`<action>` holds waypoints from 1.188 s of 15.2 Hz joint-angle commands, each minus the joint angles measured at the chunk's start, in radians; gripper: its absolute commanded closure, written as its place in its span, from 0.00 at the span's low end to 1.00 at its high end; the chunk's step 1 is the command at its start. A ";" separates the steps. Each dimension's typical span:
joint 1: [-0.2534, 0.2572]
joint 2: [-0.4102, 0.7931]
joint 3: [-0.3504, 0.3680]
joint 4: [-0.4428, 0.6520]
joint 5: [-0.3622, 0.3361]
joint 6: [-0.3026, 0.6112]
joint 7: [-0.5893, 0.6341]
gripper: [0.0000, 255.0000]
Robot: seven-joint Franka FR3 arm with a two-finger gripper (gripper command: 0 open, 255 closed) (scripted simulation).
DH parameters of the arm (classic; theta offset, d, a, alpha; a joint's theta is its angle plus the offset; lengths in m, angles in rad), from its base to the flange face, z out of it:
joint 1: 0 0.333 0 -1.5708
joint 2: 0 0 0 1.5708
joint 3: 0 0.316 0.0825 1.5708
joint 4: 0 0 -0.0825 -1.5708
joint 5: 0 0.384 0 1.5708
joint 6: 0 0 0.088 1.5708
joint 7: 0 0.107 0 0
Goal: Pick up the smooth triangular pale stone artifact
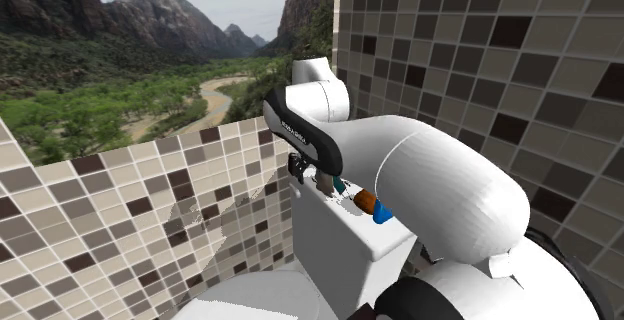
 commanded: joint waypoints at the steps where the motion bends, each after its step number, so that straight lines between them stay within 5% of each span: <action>1: -0.010 0.072 -0.031 0.087 0.008 -0.024 -0.042 0.00; 6: -0.043 0.270 -0.102 0.321 0.052 -0.088 -0.146 0.00; 15: -0.043 0.242 -0.100 0.186 0.043 0.019 -0.135 0.00; 16: -0.043 0.242 -0.100 0.188 0.043 0.018 -0.135 1.00; 18: -0.043 0.242 -0.100 0.188 0.044 0.019 -0.135 1.00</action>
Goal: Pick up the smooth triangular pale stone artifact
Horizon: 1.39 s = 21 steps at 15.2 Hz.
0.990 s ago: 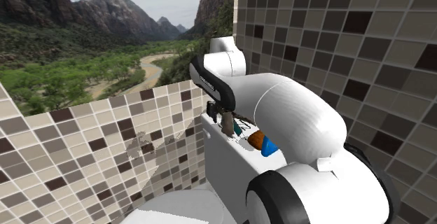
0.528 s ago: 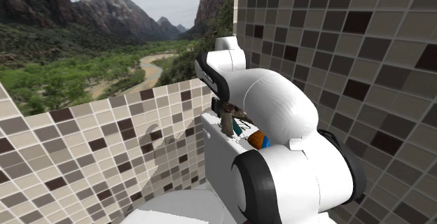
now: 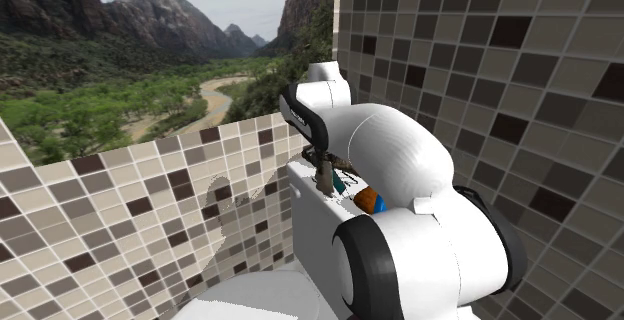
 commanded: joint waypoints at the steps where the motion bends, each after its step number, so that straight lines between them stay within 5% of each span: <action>1: 0.000 0.000 0.000 -0.001 0.000 0.001 0.000 1.00; 7: 0.000 0.000 0.000 -0.003 0.000 0.001 0.001 1.00; 21: -0.003 0.066 -0.006 0.265 0.018 -0.202 -0.024 1.00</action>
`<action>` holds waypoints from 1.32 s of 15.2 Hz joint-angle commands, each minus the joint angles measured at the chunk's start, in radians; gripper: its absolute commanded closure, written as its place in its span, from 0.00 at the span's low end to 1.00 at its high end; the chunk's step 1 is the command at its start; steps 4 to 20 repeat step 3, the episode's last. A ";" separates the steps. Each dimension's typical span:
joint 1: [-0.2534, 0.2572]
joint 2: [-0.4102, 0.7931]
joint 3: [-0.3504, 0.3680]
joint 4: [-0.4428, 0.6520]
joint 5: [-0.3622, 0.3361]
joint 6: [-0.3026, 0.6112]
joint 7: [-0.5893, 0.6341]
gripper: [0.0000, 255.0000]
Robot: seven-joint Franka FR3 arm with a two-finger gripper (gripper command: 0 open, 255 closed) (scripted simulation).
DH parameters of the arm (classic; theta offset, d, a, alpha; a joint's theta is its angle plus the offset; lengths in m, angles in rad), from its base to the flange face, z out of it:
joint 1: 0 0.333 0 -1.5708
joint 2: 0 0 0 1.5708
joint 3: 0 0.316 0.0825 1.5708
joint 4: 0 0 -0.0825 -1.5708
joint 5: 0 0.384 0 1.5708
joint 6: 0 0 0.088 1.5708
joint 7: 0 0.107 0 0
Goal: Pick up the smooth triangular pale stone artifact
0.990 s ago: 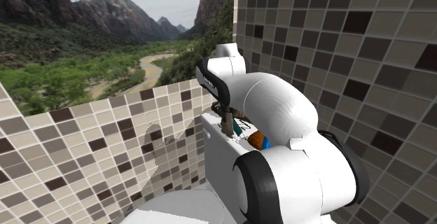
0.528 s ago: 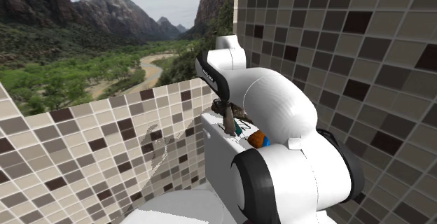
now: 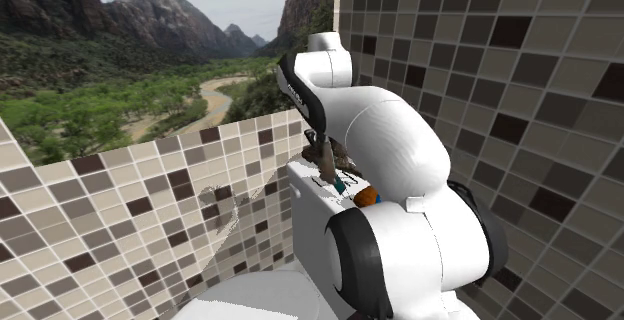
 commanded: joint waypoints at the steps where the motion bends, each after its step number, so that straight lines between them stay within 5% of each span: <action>1: -0.002 0.016 -0.002 0.049 0.005 -0.033 -0.005 1.00; 20: -0.002 0.017 -0.002 0.052 0.005 -0.036 -0.006 1.00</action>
